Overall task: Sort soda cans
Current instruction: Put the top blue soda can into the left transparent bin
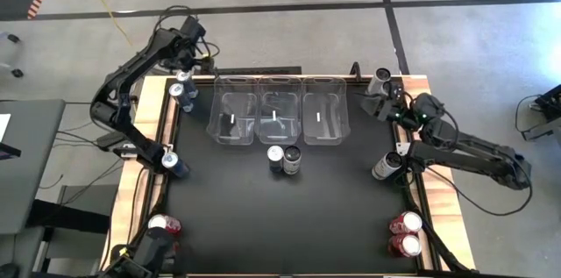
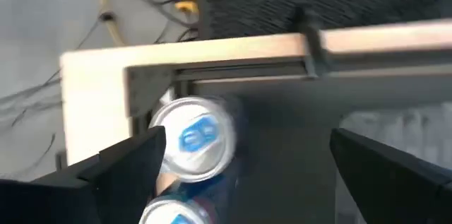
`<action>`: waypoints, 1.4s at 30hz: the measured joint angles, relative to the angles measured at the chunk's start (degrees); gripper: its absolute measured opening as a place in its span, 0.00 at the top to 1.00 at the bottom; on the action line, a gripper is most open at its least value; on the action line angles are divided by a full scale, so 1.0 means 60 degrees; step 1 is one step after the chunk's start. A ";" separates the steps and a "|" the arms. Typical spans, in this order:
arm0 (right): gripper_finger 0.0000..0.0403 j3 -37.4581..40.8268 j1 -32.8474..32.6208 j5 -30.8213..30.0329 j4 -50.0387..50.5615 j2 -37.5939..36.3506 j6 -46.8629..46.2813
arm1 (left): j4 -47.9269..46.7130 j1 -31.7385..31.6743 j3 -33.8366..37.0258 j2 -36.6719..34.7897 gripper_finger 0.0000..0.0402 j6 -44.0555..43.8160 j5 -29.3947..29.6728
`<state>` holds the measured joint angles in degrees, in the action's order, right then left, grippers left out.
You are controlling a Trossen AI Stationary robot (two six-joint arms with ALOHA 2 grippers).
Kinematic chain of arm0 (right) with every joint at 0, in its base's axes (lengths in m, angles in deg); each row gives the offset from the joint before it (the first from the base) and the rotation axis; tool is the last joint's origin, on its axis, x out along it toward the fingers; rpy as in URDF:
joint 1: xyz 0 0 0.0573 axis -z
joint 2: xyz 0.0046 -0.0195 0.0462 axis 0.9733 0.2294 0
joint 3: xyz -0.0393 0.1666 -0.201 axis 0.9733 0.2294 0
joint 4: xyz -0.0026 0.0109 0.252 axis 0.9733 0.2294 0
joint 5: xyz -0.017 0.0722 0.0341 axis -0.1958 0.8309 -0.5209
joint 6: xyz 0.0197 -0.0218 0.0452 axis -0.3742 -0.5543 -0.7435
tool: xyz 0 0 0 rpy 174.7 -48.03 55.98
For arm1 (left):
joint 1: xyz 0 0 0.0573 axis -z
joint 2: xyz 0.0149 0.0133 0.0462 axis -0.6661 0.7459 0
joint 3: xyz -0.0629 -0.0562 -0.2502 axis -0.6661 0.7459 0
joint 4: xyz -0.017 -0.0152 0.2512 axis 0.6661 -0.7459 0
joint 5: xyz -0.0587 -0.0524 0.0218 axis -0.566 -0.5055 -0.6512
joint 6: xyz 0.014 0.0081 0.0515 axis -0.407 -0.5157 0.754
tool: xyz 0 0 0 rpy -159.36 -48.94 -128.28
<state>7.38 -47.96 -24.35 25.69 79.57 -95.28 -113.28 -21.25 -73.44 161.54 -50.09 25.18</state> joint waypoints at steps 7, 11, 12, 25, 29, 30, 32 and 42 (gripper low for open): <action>0.33 0.0000 0.0000 -0.0058 -0.0032 0.0387 0.0020 | 0.0554 0.0003 -0.0004 -0.0008 0.02 -0.2051 0.0618; 0.33 0.0000 -0.0041 -0.0073 -0.0048 0.0468 0.0023 | 0.0605 -0.0011 0.0000 0.0172 0.02 -0.2003 0.0764; 0.33 0.0003 -0.0051 -0.0076 -0.0048 0.0496 0.0023 | 0.0538 -0.0011 0.0000 0.0209 0.02 -0.1876 0.0785; 0.33 0.0004 -0.0047 -0.0027 -0.0042 0.0493 0.0004 | -0.1271 0.0624 0.0000 0.0277 0.02 -0.3321 0.1132; 0.33 0.0004 -0.0096 0.0225 -0.0041 0.0489 0.0008 | -0.0772 0.0619 0.0000 0.0280 0.04 -0.4244 0.1649; 0.33 0.0004 -0.0140 0.0285 -0.0038 0.0493 0.0057 | -0.0600 0.0579 0.0000 0.0282 0.04 -0.4472 0.1782; 0.33 0.0004 -0.0232 0.0368 -0.0028 0.0493 0.0083 | -0.0379 0.0530 0.0000 0.0287 0.04 -0.4840 0.1999; 0.33 0.0004 -0.0743 0.0397 0.0116 0.0493 0.0251 | -0.0098 0.0491 0.0108 0.0291 0.04 -0.5715 0.2191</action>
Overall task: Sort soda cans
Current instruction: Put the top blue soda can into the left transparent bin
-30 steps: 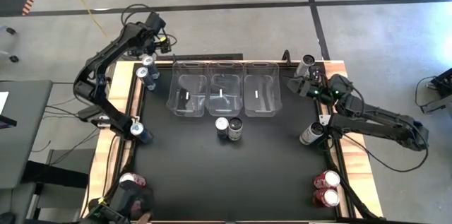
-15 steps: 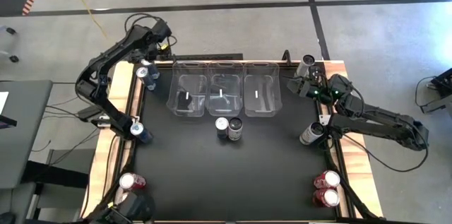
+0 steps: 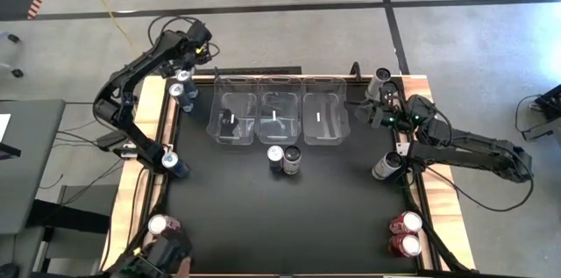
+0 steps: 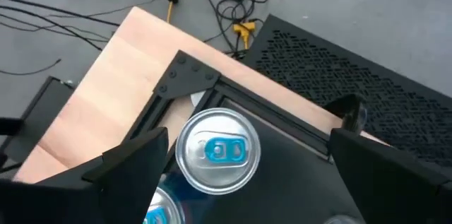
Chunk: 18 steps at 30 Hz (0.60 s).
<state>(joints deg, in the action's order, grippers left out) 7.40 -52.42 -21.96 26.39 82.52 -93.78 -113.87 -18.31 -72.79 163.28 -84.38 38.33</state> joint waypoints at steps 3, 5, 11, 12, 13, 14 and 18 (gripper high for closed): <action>0.33 0.0000 -0.0082 0.0004 -0.0006 -0.0004 -0.0002 | -0.0036 0.0073 0.0102 0.0011 0.04 -0.0031 -0.0331; 0.33 0.0000 -0.0183 0.0006 -0.0004 -0.0015 0.0002 | -0.0048 0.0143 0.0107 0.0011 0.04 -0.0159 -0.0870; 0.33 0.0000 -0.0303 0.0011 -0.0007 0.0000 -0.0087 | -0.0281 0.0644 0.0091 0.0010 0.04 0.0839 -0.1769; 0.33 0.0000 -0.0299 0.0011 -0.0014 -0.0003 -0.0224 | -0.0443 0.0736 0.0036 0.0011 0.04 0.0984 -0.1773; 0.33 0.0000 -0.0299 0.0011 -0.0023 -0.0004 -0.0319 | -0.0494 0.0858 -0.0045 0.0011 0.04 0.1235 -0.1773; 0.33 0.0000 -0.0305 0.0011 -0.0030 -0.0004 -0.0369 | -0.0476 0.0991 -0.0172 0.0011 0.04 0.1569 -0.1769; 0.33 0.0000 -0.0306 0.0011 -0.0029 -0.0004 -0.0446 | -0.0418 0.1480 -0.0815 0.0011 0.04 0.3502 -0.1746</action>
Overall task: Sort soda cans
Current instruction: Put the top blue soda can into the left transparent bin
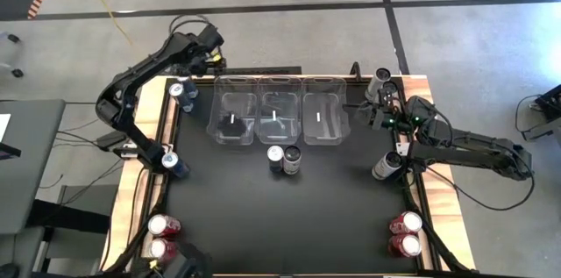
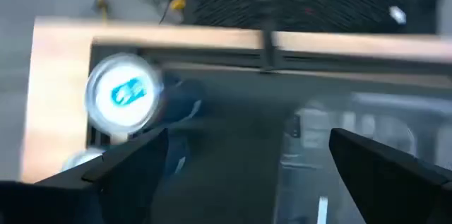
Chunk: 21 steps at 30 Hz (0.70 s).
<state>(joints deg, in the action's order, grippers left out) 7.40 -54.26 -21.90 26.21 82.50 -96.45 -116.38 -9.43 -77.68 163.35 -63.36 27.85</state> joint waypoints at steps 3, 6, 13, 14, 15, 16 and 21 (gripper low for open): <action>0.33 0.0000 -0.0002 0.0000 0.0000 0.0000 -0.0029 | 0.0042 0.0149 -0.0427 0.0000 0.04 0.1715 0.0217; 0.33 0.0000 -0.0085 -0.0021 0.0003 0.0000 -0.0029 | 0.0003 -0.0209 -0.0712 0.0000 0.04 0.3003 0.0252; 0.33 0.0005 -0.0526 -0.0598 -0.0009 0.0187 -0.0037 | -0.1485 -0.1616 -0.0852 0.0466 0.04 0.3870 0.0043; 0.33 0.0011 -0.0629 -0.0683 -0.0018 0.0212 -0.0046 | -0.1528 -0.1712 -0.0852 0.0565 0.04 0.3913 -0.0196; 0.33 0.0011 -0.0758 -0.0805 -0.0048 0.0219 -0.0085 | -0.1488 -0.1796 -0.0852 0.0662 0.04 0.3903 -0.0419; 0.33 0.0011 -0.0896 -0.0972 -0.0082 0.0262 -0.0118 | -0.1439 -0.1844 -0.0848 0.0769 0.04 0.3855 -0.0467; 0.33 0.0011 -0.1648 -0.1960 -0.0172 0.0441 -0.0215 | -0.1231 -0.1863 -0.0849 0.1328 0.05 0.3172 0.0180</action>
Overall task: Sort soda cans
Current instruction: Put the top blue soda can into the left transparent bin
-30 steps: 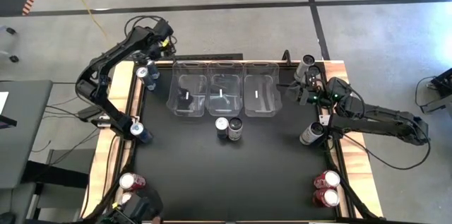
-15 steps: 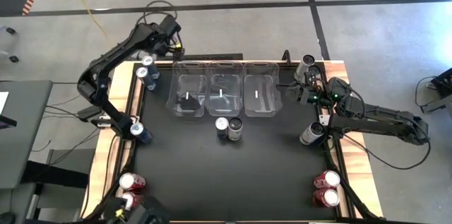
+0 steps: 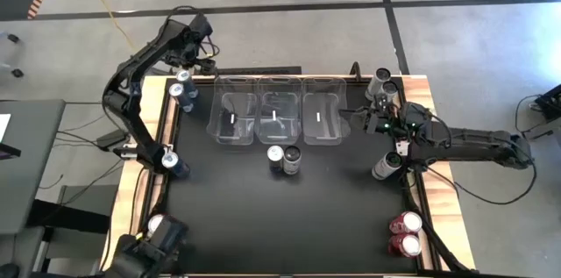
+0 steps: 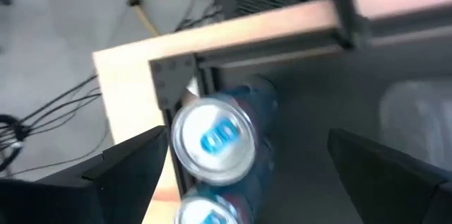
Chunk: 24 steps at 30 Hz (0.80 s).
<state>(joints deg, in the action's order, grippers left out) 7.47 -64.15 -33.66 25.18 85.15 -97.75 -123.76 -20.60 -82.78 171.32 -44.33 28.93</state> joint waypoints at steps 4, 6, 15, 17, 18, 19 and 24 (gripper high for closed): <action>0.33 0.0000 -0.0663 -0.0562 0.0001 0.0158 -0.0103 | 0.0031 -0.0002 -0.0003 0.0372 0.05 -0.1060 0.0627; 0.33 0.0000 -0.1013 -0.0908 -0.0013 0.0252 -0.0167 | -0.0013 -0.0047 -0.0003 0.0535 0.05 -0.1468 0.0723; 0.33 0.0000 -0.2093 -0.2433 -0.0250 0.0810 -0.0159 | -0.0649 -0.0238 0.0066 0.0874 0.05 -0.2407 0.0314; 0.33 0.0000 -0.2184 -0.2604 -0.0312 0.0950 -0.0134 | -0.0536 -0.0240 0.0066 0.0865 0.05 -0.2497 0.0321; 0.33 0.0000 -0.2197 -0.2621 -0.0384 0.1025 -0.0131 | -0.0472 -0.0250 0.0066 0.0865 0.05 -0.2531 0.0321; 0.33 0.0000 -0.2225 -0.2634 -0.0453 0.1090 -0.0125 | -0.0400 -0.0286 0.0066 0.0865 0.05 -0.2541 0.0316; 0.33 0.0000 -0.2435 -0.2648 -0.0757 0.1268 -0.0087 | 0.0105 -0.0569 0.0074 0.0865 0.05 -0.2571 -0.0023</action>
<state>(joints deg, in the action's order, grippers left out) 7.47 -78.76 -49.55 20.64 92.76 -98.27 -123.13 -24.02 -82.34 176.51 -59.76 28.79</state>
